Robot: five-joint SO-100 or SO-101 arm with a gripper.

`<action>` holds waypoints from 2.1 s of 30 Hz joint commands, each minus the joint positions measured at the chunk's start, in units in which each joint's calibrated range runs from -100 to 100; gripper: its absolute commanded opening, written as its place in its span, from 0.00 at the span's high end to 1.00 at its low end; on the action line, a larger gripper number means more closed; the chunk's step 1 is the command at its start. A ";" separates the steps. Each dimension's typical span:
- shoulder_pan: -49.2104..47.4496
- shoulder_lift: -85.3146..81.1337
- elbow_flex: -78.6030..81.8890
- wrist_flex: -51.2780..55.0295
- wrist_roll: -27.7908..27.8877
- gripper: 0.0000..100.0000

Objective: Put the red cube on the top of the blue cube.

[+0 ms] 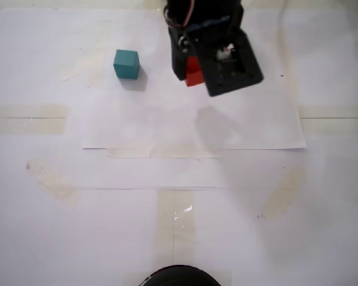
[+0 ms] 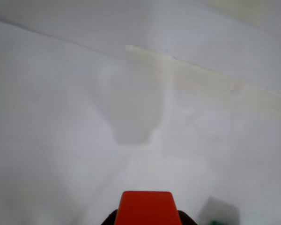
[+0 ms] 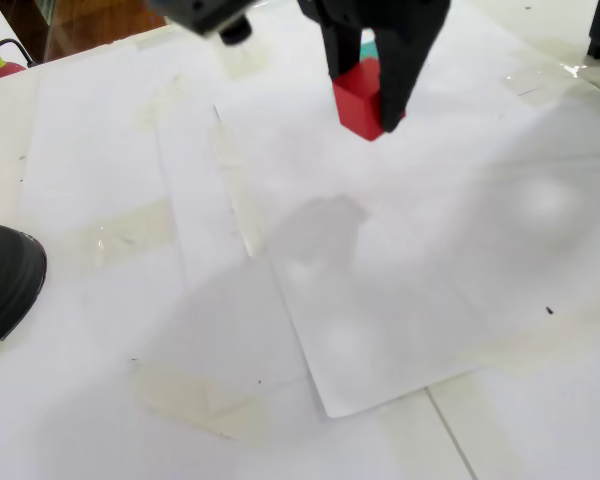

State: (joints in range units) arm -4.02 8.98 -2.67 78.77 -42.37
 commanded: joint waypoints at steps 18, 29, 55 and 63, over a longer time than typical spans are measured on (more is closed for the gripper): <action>17.95 -12.33 5.98 1.58 4.59 0.89; 20.75 -14.99 14.06 -2.42 4.59 0.89; 22.42 -15.25 21.69 -9.43 4.59 0.89; 22.11 -15.25 21.78 -9.43 4.44 0.89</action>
State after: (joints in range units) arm 17.62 -1.34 19.02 70.23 -38.12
